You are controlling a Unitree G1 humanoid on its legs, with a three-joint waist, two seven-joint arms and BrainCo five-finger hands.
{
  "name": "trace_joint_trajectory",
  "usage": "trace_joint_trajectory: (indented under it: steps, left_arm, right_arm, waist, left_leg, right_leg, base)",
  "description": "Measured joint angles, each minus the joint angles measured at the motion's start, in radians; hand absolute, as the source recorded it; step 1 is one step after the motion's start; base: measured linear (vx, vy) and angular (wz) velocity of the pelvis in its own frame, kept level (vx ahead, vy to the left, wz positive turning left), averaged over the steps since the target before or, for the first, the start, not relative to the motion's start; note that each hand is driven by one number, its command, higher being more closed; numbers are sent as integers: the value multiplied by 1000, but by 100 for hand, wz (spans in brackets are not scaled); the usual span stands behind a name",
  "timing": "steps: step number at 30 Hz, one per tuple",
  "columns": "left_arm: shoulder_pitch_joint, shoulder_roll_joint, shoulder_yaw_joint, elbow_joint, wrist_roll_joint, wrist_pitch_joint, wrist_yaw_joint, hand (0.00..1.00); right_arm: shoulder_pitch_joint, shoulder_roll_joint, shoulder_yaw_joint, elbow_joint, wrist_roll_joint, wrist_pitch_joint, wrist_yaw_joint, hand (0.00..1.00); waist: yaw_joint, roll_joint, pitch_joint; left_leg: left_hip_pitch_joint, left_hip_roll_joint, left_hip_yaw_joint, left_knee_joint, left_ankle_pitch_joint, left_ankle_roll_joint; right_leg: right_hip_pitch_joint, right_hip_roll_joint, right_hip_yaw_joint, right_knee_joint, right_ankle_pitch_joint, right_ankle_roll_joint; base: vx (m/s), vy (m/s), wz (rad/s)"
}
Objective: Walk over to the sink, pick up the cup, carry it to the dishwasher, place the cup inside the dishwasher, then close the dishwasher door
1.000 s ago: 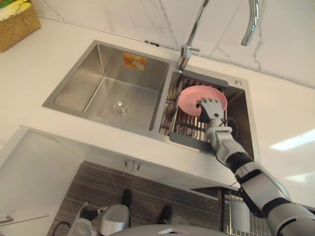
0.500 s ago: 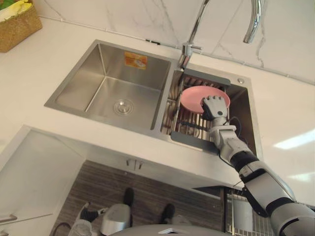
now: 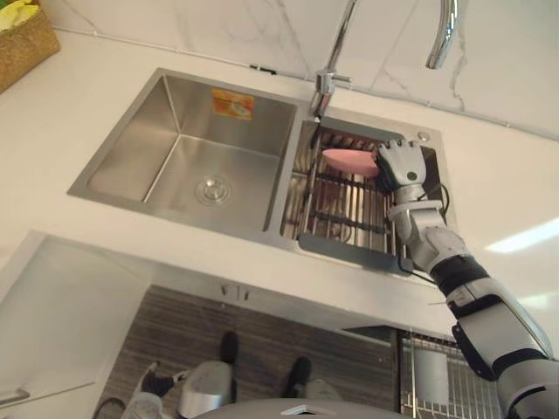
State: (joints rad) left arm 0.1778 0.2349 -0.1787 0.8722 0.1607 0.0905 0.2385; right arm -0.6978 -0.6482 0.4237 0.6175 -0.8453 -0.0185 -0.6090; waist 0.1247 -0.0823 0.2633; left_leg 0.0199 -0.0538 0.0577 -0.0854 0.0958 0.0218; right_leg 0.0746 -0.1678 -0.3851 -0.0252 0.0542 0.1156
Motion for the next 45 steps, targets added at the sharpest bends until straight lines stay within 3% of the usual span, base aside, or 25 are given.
trace_joint_trajectory:
  steps: [8, 14, 29, 35, 41, 45]
  left_arm:
    - [3, 1, 0, 1, 0, 21, -5, 0]
    - [5, 18, 0, 4, 0, 30, -8, 0]
    - [12, 19, -1, 13, -18, 33, -12, 0]
    - [25, 27, 2, 15, -15, 32, -40, 0]
    - [46, 48, -6, 46, 3, 24, -84, 0]
    - [47, 61, -26, 64, 23, 25, -99, 0]
  right_arm:
    - [30, -63, -1, -145, -16, -46, 83, 100]
    - [75, -80, -1, -170, -7, -70, 129, 100]
    - [115, -79, -6, -178, -26, -72, 120, 100]
    - [256, -155, -110, -365, -26, -80, 132, 100]
    - [426, -275, -292, -492, -25, -99, 134, 100]
    - [509, -291, -360, -543, -27, -115, 132, 100]
  waist:
    - [-19, -7, -4]
    - [-17, -39, -27]
    - [-25, -43, -45]
    - [-61, -43, -56]
    - [-118, -43, -99]
    - [-155, -43, -119]
  left_leg:
    - [16, 5, 26, 0, -2, 6]
    - [20, 12, 38, 1, -2, 5]
    - [18, 11, 53, 0, -5, -2]
    - [36, 14, 111, 6, -16, 3]
    - [54, 17, 191, 6, -37, 5]
    - [68, 19, 253, 0, -58, -4]
  right_leg:
    - [1, 2, 27, 0, 7, -1]
    - [1, 10, 40, -7, 11, -5]
    - [-1, 8, 49, -19, 17, -11]
    - [-10, 12, 109, -26, 36, -4]
    - [-41, 16, 186, -22, 46, -3]
    - [-67, 19, 249, -16, 36, -2]
  base:
    - [5, 1, -11]
    - [1, -7, -6]
    - [-15, 5, -2]
    - [31, 2, -28]
    - [17, 12, -43]
    - [-26, 17, -48]
